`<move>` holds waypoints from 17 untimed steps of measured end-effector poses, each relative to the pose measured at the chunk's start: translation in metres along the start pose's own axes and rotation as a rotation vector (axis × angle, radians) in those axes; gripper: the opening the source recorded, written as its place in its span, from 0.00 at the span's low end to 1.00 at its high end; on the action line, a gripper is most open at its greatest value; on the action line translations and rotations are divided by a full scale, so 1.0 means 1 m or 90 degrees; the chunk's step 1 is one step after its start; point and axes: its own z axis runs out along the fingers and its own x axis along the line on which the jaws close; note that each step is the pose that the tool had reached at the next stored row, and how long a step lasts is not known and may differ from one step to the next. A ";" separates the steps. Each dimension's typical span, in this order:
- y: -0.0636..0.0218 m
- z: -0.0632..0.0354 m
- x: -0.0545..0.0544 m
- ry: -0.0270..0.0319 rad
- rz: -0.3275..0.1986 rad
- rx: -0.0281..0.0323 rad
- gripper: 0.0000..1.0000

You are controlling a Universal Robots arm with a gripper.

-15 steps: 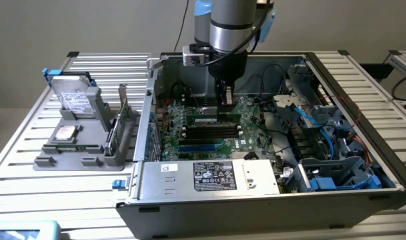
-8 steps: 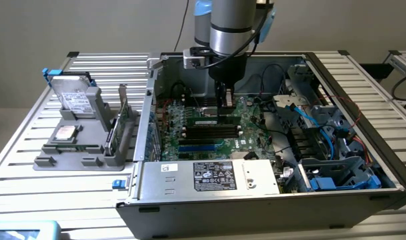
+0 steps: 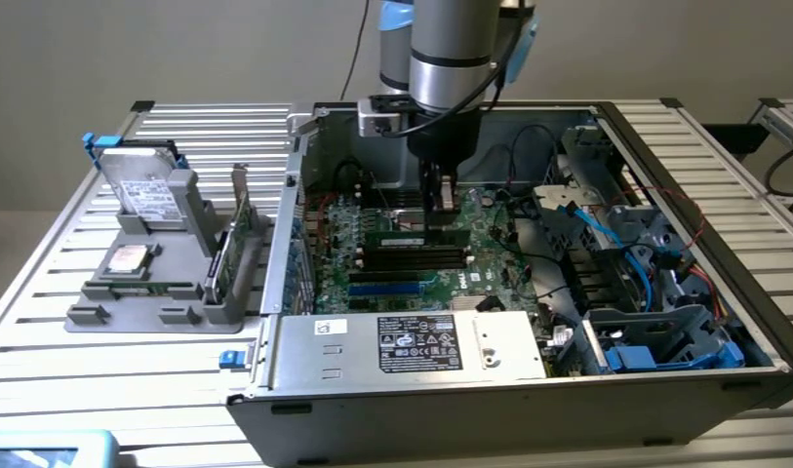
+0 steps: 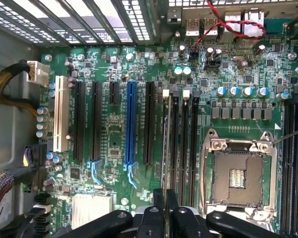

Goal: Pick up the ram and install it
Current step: 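Insert the ram into the slot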

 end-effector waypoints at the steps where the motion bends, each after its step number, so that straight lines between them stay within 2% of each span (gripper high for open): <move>1: 0.0000 0.0011 0.000 -0.0016 0.000 0.0002 0.14; 3: 0.0000 0.0028 0.000 -0.0034 0.000 0.0002 0.14; 8: 0.0004 0.0045 -0.001 -0.0038 -0.001 0.0003 0.14; 13: 0.0006 0.0085 -0.001 -0.0036 -0.001 0.0003 0.14; 17: 0.0006 0.0101 -0.001 -0.0019 -0.002 0.0003 0.14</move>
